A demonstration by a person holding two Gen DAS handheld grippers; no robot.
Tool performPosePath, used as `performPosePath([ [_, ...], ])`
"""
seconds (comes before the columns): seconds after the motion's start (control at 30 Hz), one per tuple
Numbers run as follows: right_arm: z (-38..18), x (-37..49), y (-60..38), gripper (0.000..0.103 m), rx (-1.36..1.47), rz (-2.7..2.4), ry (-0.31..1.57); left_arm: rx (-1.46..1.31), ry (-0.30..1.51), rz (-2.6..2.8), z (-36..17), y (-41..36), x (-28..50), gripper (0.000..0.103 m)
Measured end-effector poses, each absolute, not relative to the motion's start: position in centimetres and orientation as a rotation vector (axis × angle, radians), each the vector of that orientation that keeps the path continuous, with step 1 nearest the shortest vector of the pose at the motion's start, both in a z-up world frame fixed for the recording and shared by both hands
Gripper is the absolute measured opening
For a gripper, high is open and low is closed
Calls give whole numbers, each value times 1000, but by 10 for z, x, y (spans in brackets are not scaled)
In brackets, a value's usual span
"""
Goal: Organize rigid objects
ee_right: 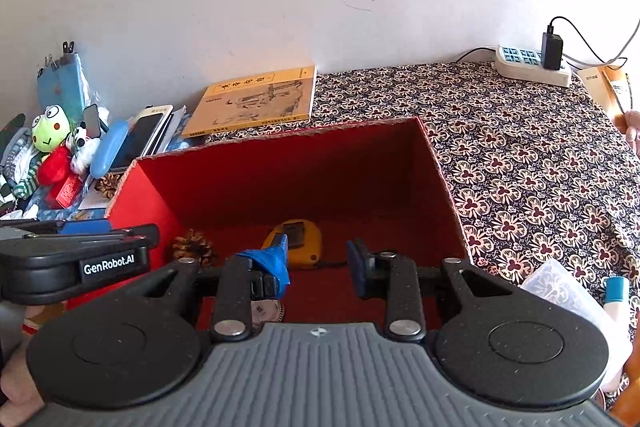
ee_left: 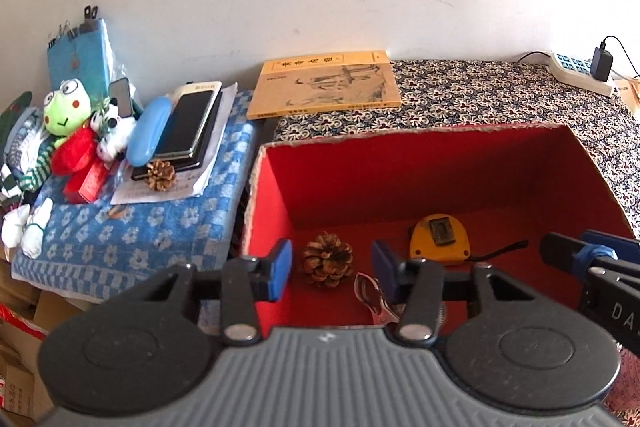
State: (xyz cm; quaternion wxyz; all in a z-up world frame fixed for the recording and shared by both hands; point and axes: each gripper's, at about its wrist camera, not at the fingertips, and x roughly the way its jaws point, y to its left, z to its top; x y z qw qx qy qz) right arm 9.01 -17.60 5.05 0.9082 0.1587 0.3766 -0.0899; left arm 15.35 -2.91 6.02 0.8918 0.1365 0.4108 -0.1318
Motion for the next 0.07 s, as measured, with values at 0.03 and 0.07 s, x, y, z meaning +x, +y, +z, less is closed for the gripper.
performPosePath([
  [0.03,51,90,-176,15,329,-185,775,283,852,-271,61,-29,153,52],
  [0.07,51,90,-176,15,331,-184,772,289,846,-265,61,-29,152,52],
])
